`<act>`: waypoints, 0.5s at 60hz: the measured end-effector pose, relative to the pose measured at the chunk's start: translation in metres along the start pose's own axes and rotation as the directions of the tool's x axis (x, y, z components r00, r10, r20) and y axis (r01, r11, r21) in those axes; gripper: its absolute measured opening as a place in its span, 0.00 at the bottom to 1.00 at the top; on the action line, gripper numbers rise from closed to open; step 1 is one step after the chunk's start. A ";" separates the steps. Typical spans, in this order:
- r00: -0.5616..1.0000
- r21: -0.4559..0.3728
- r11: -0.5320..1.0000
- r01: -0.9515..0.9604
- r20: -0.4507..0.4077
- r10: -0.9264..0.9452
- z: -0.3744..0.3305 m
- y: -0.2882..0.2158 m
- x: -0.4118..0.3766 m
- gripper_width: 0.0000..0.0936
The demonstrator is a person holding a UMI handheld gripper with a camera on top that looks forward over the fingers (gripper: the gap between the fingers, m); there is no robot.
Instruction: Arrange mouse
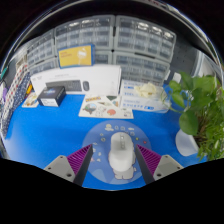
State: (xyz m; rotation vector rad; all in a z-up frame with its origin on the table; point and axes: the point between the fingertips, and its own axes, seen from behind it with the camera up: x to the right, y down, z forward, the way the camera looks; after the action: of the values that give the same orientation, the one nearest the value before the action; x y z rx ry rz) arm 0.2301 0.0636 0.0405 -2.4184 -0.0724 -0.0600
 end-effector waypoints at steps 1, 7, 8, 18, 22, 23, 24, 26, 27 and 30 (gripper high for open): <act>1.000 0.008 1.000 -0.003 -0.004 0.003 -0.006 -0.005 -0.003 0.93; 0.999 0.077 0.997 -0.023 -0.022 0.025 -0.045 -0.036 -0.023 0.94; 0.999 0.090 0.996 -0.024 -0.020 0.026 -0.051 -0.041 -0.028 0.94; 0.998 0.184 0.981 -0.054 0.021 0.051 -0.102 -0.079 -0.081 0.93; 0.998 0.210 0.976 -0.066 0.028 0.062 -0.117 -0.087 -0.100 0.93; 0.998 0.215 0.974 -0.067 0.030 0.062 -0.121 -0.089 -0.104 0.93; 0.998 0.221 0.973 -0.067 0.031 0.062 -0.124 -0.090 -0.109 0.94; 0.998 0.228 0.971 -0.065 0.033 0.059 -0.130 -0.091 -0.117 0.93; 0.998 0.229 0.971 -0.064 0.034 0.058 -0.132 -0.091 -0.122 0.93; 0.998 0.228 0.972 -0.058 0.033 0.052 -0.138 -0.089 -0.133 0.93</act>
State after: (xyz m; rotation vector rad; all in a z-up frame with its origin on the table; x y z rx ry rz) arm 0.0879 0.0340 0.1946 -2.1896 -0.0229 0.0061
